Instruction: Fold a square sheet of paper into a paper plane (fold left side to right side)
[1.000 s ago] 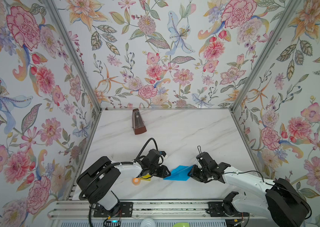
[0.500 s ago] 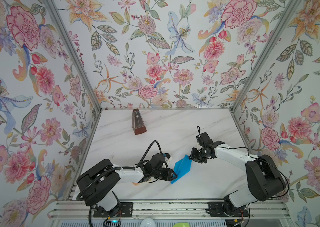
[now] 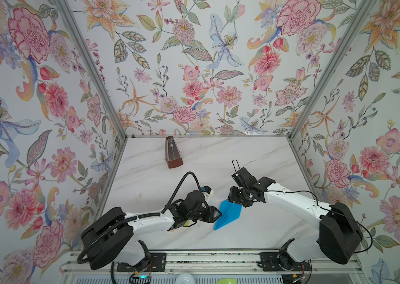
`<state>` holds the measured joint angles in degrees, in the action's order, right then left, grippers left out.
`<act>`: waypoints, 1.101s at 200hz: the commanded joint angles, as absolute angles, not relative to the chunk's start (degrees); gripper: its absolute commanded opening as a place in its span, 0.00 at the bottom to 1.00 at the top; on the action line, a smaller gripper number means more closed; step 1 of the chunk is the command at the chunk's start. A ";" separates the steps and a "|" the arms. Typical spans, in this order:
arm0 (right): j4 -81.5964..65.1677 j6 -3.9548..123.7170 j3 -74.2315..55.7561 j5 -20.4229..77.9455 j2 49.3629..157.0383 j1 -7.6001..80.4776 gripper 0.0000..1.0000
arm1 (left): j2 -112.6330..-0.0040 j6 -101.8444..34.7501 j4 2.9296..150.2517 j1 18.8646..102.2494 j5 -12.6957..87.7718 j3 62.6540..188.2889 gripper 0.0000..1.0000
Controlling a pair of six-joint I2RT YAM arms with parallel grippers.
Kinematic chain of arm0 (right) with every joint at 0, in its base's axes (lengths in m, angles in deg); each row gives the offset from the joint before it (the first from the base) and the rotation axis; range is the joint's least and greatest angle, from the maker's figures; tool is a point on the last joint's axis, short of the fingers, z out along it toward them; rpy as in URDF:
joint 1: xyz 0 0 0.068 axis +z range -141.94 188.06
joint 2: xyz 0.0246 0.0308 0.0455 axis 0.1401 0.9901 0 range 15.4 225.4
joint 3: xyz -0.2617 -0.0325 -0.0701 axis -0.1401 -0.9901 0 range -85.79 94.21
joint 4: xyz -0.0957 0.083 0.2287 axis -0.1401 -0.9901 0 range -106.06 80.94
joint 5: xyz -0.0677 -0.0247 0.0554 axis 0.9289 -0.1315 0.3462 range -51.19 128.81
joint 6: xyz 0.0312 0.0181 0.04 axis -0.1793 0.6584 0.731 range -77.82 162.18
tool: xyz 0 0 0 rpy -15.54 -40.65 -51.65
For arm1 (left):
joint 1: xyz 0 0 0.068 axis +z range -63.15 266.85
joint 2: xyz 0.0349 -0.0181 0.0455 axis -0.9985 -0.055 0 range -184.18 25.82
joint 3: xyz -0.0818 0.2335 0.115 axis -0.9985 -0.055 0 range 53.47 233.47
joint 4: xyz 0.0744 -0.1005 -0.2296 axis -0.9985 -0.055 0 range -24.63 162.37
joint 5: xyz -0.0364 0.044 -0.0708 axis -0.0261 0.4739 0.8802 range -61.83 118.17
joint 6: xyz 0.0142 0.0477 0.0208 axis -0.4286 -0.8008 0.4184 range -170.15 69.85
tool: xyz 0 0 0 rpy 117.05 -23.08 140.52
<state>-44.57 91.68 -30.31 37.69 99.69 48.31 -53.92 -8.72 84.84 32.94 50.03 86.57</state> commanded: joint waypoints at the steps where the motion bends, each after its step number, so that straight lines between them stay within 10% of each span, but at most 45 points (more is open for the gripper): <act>1: -47.19 95.21 -28.75 42.06 102.45 49.43 0.53 | -51.04 -11.92 79.32 34.12 46.19 87.28 0.46; 83: -47.73 87.87 -24.80 44.83 104.45 50.25 0.00 | -45.35 -12.09 78.16 37.61 45.14 83.36 0.46; 135: -54.02 78.03 -14.75 45.65 112.59 48.94 0.00 | -41.06 -12.73 76.15 40.41 44.25 81.52 0.46; 164: -53.99 80.47 -12.27 44.78 116.53 48.46 0.33 | -40.10 -12.41 76.16 41.40 44.45 80.55 0.47; 220: -51.54 83.84 -12.31 44.98 120.87 48.57 0.50 | -40.40 -12.09 77.21 41.60 45.31 79.78 0.47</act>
